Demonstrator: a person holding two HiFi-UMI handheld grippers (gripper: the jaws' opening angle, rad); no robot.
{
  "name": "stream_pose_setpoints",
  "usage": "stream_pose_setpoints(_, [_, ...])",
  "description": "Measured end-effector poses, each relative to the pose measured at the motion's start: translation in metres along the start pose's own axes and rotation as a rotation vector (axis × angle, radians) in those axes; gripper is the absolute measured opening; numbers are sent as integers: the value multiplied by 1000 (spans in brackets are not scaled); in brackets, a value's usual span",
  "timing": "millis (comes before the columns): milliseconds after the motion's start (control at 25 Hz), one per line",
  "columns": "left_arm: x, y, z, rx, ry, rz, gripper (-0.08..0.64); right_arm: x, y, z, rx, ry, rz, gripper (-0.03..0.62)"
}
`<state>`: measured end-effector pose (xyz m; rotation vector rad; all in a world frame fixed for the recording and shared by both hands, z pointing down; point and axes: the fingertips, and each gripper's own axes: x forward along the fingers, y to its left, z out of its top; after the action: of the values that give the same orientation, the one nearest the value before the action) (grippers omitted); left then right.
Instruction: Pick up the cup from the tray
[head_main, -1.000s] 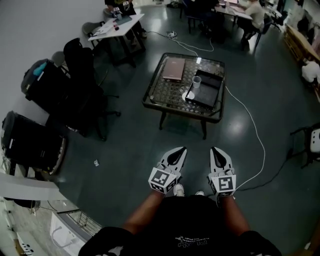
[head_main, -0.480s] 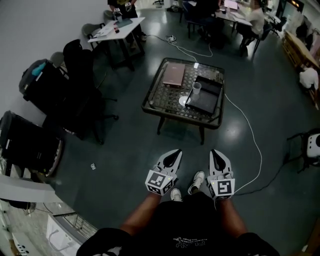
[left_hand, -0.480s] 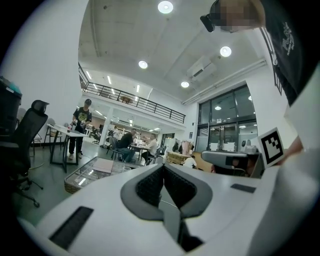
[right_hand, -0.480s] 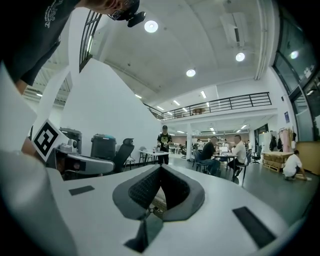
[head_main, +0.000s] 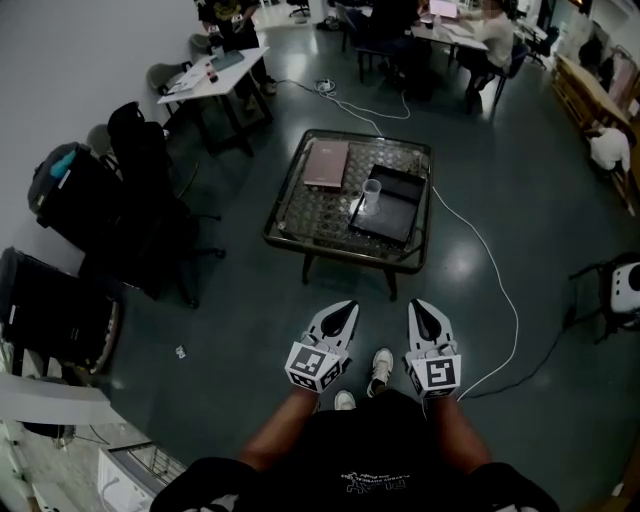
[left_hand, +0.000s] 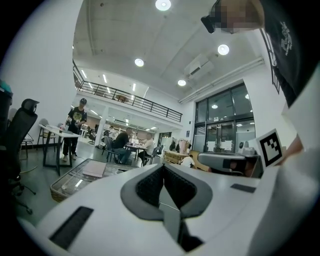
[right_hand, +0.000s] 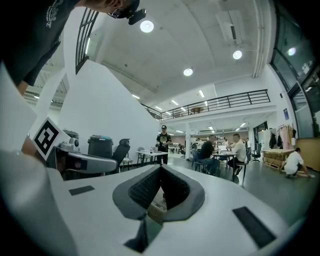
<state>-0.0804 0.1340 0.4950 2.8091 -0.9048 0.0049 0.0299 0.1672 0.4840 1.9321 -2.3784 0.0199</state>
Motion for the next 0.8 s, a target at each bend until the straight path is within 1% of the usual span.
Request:
stream_pose_setpoints(240, [53,8,4,6,8,3,9,33,-37,-6,10,3,31,8])
stream_pose_setpoints(440, [90,17,11,15,4,29,9,58,-66,-1,16,-3,57,8])
stream_pose_setpoints(600, [104,18,20,25,7,46,9,70,-77,6,18,-5,93,8])
stream_pose_setpoints(800, [116,28,20,20,18,86,9,90,-85,6,25,4,125,8])
